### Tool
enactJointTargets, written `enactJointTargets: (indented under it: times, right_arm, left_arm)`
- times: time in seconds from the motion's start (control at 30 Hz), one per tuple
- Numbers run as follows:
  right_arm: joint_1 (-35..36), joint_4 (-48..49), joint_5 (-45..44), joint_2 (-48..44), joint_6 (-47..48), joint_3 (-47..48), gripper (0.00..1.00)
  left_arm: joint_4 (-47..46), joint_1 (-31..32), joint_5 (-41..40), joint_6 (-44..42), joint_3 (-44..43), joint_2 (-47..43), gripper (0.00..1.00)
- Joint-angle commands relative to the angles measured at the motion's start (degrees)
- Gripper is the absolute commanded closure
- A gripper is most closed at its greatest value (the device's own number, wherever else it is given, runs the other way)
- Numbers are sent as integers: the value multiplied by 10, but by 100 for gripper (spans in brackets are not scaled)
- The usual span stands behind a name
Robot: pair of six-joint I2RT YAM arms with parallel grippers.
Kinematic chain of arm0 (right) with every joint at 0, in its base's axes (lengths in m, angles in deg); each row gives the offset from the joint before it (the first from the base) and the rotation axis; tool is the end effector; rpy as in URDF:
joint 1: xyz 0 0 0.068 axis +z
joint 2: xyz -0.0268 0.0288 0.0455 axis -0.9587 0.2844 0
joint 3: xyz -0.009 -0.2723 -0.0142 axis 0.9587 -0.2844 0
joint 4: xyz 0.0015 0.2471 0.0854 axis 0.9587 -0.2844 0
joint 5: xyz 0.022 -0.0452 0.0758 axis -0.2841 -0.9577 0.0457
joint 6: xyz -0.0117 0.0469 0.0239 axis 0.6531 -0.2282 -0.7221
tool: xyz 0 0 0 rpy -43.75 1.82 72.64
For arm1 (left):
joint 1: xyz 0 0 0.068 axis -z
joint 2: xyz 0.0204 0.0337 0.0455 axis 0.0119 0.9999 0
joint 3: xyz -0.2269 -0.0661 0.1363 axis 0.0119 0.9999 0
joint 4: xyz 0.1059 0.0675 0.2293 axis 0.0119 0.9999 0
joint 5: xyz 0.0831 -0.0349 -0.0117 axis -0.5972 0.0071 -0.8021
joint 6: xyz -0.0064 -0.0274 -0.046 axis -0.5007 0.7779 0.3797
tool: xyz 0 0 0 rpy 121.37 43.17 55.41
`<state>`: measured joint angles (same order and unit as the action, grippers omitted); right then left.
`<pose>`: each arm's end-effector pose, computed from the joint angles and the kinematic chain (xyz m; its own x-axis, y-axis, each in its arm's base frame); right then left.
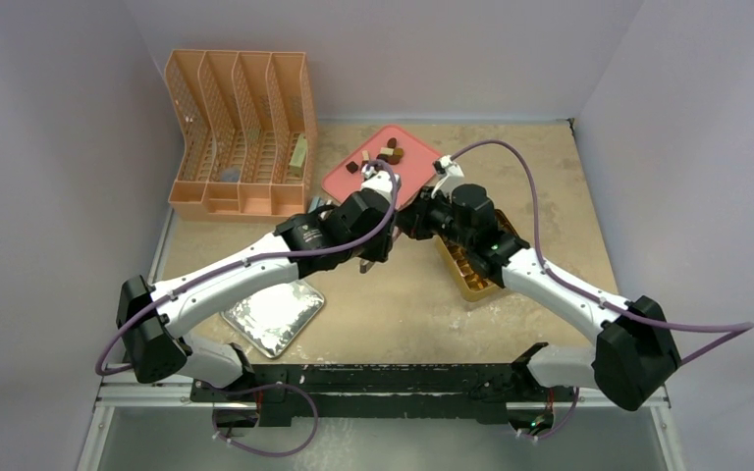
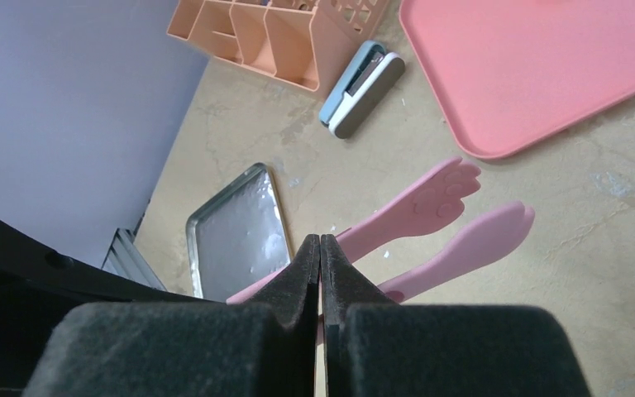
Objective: Pack the chocolate
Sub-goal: Pick up the fake chocolate from the plate.
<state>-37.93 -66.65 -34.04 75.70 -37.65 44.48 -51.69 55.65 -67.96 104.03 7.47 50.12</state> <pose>0.2371 0.1767 0.2956 -0.5399 0.3348 -0.7723 -0.4808 0.6305 0.6094 0.1801 -0.2513 0.3355 -0.6729 0.1025 -0.7326 0.3728 0.9024 -0.2162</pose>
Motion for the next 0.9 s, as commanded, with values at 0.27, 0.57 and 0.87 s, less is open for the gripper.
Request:
enactJointTargets:
  times: [0.27, 0.57, 0.87]
  right_arm:
    - [-1, -50, -51, -73, 22, 14, 71]
    - [-1, -110, -124, -203, 54, 2, 27]
    - [-1, -145, -158, -275, 65, -13, 6]
  left_arm:
    - [-22, -65, -3, -2, -45, 12, 70]
    - [-17, -139, -16, -17, -71, 70, 68]
    - [-27, -189, -1, -39, -149, 191, 68]
